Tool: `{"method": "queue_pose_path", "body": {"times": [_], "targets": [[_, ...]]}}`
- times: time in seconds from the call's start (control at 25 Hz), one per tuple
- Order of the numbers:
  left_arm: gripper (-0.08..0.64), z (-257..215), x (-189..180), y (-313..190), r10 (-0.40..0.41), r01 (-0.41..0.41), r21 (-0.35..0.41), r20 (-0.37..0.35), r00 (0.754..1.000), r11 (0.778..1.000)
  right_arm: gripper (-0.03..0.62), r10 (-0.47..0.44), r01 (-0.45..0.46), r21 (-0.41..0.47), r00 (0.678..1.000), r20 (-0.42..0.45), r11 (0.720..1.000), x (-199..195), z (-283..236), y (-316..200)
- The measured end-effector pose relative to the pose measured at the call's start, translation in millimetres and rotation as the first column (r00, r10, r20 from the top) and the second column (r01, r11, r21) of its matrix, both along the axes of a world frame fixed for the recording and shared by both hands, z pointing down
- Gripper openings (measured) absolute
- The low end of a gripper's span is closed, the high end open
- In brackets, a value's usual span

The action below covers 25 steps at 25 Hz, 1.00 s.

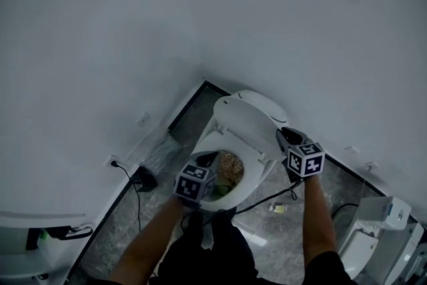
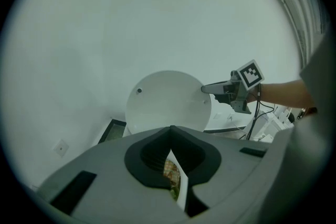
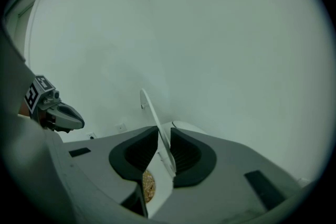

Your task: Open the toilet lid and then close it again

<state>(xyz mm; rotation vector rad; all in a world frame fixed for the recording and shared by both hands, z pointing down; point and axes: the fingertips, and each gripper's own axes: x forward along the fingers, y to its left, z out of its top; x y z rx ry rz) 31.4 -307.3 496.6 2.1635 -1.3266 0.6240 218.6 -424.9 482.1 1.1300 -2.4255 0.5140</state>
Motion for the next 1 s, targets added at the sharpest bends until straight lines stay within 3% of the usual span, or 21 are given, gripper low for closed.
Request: {"method": "queue_pose_path", "body": {"times": [0.48,1.0], "targets": [[0.005,2,-17,14,0.024,-0.023,0.021,-0.032,0.999,1.000,0.102,-0.037,0.037,-0.036,0.999,-0.008,0.999,-40,7,87],[0.005,10,-35,48,0.098,-0.097,0.034,-0.029,0.995,0.995,0.114,-0.041,0.036,-0.046,0.993,-0.108,0.998,-78,44,173]]}}
